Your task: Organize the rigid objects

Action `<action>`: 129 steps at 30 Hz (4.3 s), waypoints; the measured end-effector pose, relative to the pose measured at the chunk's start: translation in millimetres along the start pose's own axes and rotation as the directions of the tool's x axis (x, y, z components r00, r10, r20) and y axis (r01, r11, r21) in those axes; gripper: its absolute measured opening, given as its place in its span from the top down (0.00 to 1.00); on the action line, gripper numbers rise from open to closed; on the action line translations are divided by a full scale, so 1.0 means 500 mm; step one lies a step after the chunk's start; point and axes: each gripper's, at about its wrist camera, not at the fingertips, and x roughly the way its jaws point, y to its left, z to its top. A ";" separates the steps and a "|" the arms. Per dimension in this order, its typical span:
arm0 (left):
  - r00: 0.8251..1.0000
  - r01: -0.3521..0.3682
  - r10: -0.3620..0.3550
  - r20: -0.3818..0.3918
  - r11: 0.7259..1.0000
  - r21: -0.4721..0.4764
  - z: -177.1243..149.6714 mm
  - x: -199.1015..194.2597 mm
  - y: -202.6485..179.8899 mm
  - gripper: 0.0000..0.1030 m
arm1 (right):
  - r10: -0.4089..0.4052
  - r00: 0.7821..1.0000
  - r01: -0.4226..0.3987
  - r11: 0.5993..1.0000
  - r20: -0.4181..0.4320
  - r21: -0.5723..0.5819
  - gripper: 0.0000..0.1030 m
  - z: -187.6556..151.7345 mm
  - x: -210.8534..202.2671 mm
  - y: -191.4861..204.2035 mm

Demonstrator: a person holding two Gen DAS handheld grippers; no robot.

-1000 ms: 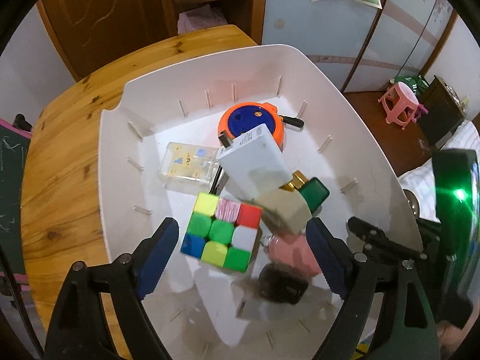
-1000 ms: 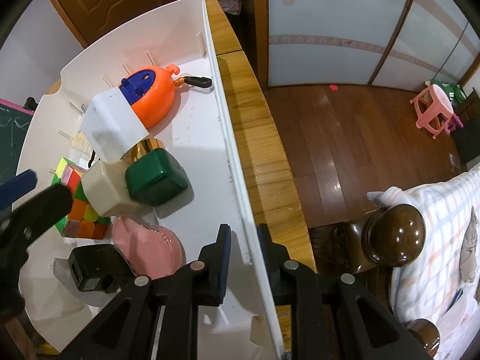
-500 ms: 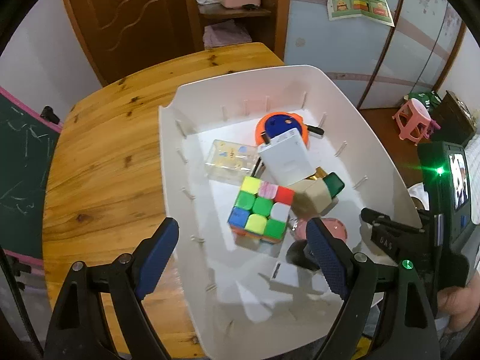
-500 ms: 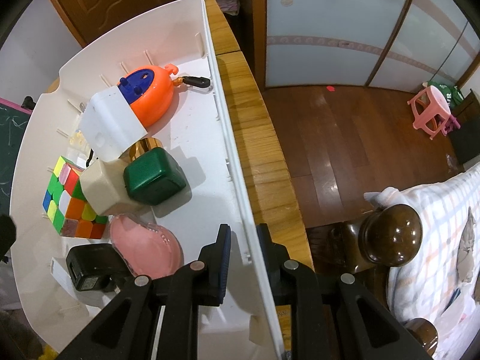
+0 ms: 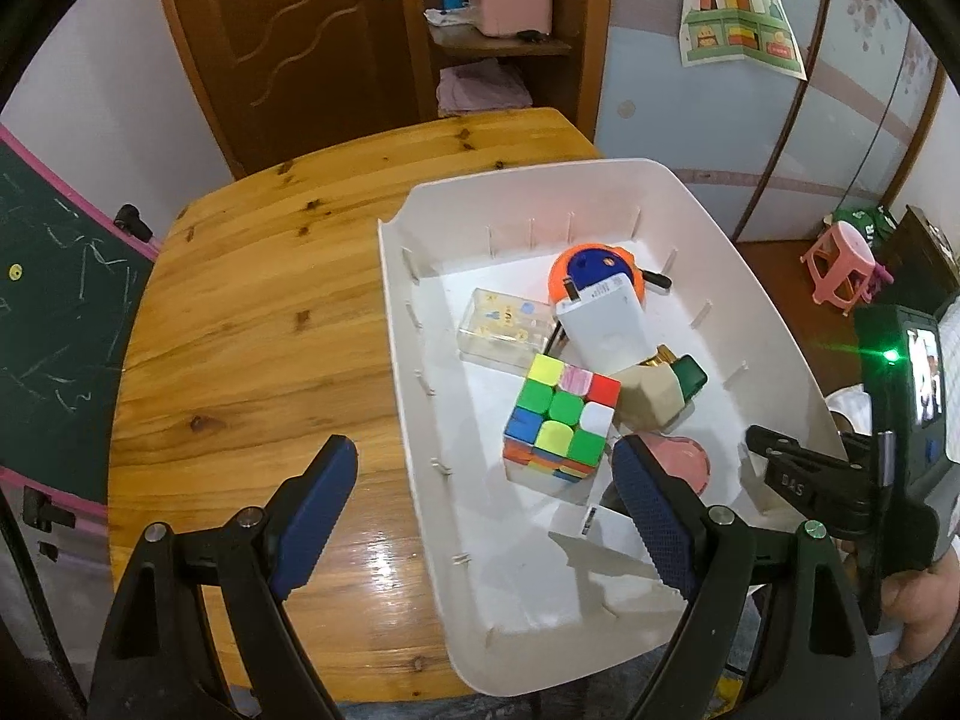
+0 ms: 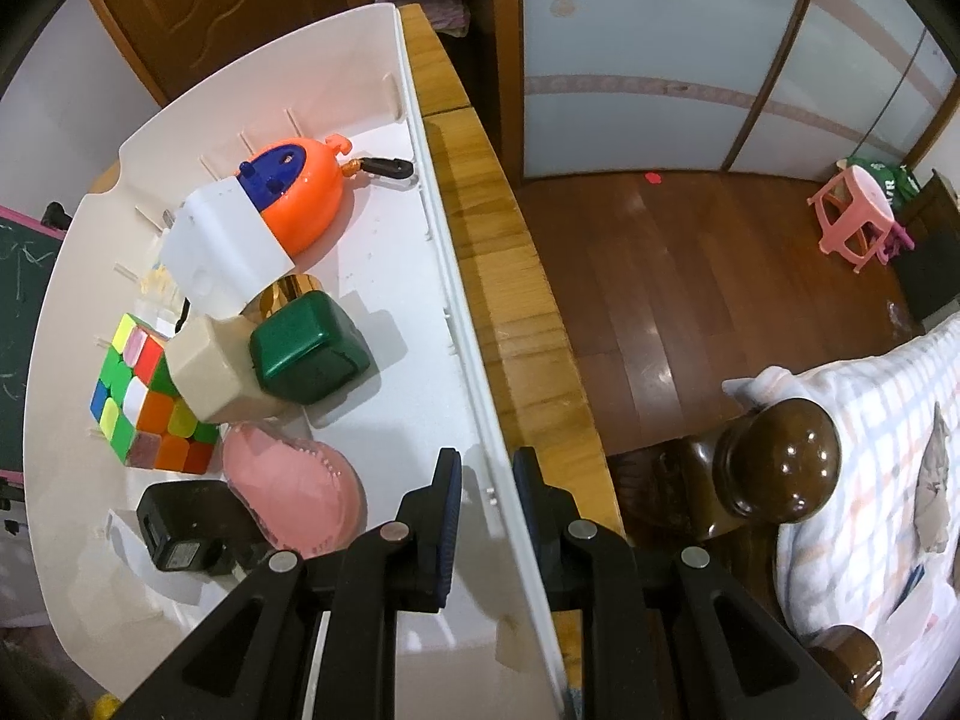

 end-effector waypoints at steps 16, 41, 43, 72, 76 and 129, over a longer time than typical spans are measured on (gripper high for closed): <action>0.999 -0.025 0.027 0.045 0.998 -0.050 -0.016 -0.074 0.074 0.14 | -0.008 0.978 0.012 1.000 0.209 -0.019 0.74 -0.028 -0.178 0.032; 0.991 -0.062 0.079 0.108 0.986 -0.156 -0.024 -0.228 0.169 0.14 | 0.195 0.893 -0.100 0.965 0.407 -0.242 0.33 -0.099 -0.445 0.215; 0.991 -0.067 0.085 0.108 0.984 -0.164 -0.028 -0.232 0.173 0.14 | 0.193 0.882 -0.092 0.965 0.430 -0.245 0.33 -0.107 -0.459 0.225; 0.991 -0.077 0.097 0.090 0.977 -0.200 -0.045 -0.220 0.216 0.14 | 0.147 0.898 -0.076 0.980 0.415 -0.183 0.33 -0.111 -0.437 0.247; 0.991 -0.078 0.097 0.089 0.977 -0.199 -0.045 -0.219 0.218 0.14 | 0.147 0.903 -0.078 0.980 0.403 -0.183 0.33 -0.111 -0.431 0.250; 0.995 -0.071 0.084 0.062 0.978 -0.196 -0.060 -0.197 0.228 0.14 | 0.144 0.923 -0.084 0.981 0.358 -0.177 0.33 -0.112 -0.401 0.254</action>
